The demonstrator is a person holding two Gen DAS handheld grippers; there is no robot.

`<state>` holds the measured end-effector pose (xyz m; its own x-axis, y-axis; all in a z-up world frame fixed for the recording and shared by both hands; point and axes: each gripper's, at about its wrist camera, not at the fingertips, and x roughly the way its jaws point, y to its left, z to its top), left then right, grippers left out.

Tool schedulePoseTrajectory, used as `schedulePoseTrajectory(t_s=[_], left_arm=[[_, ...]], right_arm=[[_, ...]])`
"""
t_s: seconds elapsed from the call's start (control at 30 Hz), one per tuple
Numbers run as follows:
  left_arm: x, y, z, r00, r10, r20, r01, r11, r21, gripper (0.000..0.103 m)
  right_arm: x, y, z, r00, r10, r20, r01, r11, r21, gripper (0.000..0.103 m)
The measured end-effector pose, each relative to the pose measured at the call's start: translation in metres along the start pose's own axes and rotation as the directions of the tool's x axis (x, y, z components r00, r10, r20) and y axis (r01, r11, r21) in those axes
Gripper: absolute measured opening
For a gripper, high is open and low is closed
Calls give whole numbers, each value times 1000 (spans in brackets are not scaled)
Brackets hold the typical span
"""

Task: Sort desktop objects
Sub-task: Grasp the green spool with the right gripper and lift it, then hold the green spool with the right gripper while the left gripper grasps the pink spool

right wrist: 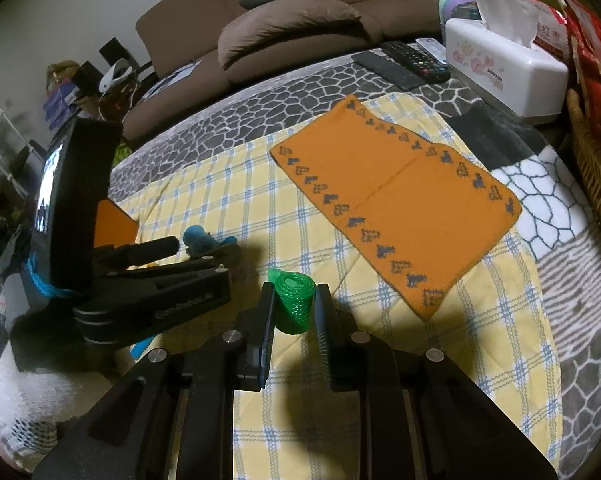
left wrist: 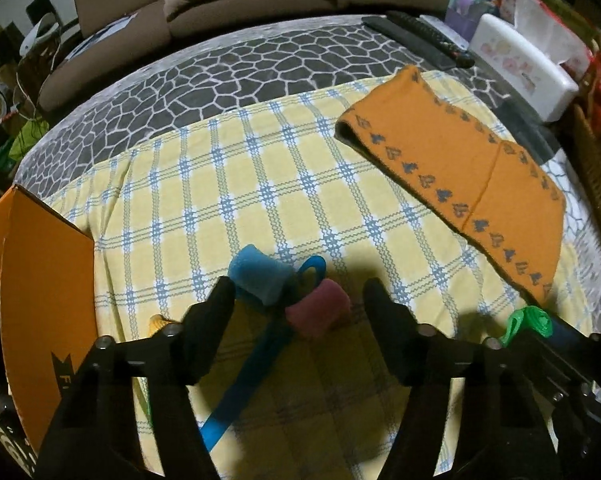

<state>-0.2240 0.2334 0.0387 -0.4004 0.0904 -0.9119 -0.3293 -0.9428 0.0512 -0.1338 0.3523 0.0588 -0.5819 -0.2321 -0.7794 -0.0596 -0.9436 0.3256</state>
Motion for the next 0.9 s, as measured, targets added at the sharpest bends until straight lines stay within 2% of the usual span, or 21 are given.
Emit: schedulePoseTrajectory(t_s=[0.23, 0.37, 0.5, 0.63, 0.9], left_arm=[[-1, -2, -2, 1000, 0, 14, 0, 1000, 23, 35], [-6, -3, -2, 999, -24, 22, 24, 999, 31, 16], [-9, -5, -4, 999, -48, 19, 47, 998, 41, 4], [-15, -2, -5, 996, -92, 18, 91, 995, 39, 0], [-42, 11, -7, 995, -91, 48, 88, 995, 55, 0]], right_arm=[[1, 1, 0, 1000, 1, -1, -1, 1000, -5, 19], [0, 1, 0, 1000, 1, -1, -1, 1000, -6, 19], [-1, 5, 0, 1000, 2, 2, -2, 1000, -11, 19], [-2, 8, 1, 1000, 7, 3, -7, 1000, -12, 19], [-9, 15, 2, 1000, 23, 13, -23, 1000, -14, 19]])
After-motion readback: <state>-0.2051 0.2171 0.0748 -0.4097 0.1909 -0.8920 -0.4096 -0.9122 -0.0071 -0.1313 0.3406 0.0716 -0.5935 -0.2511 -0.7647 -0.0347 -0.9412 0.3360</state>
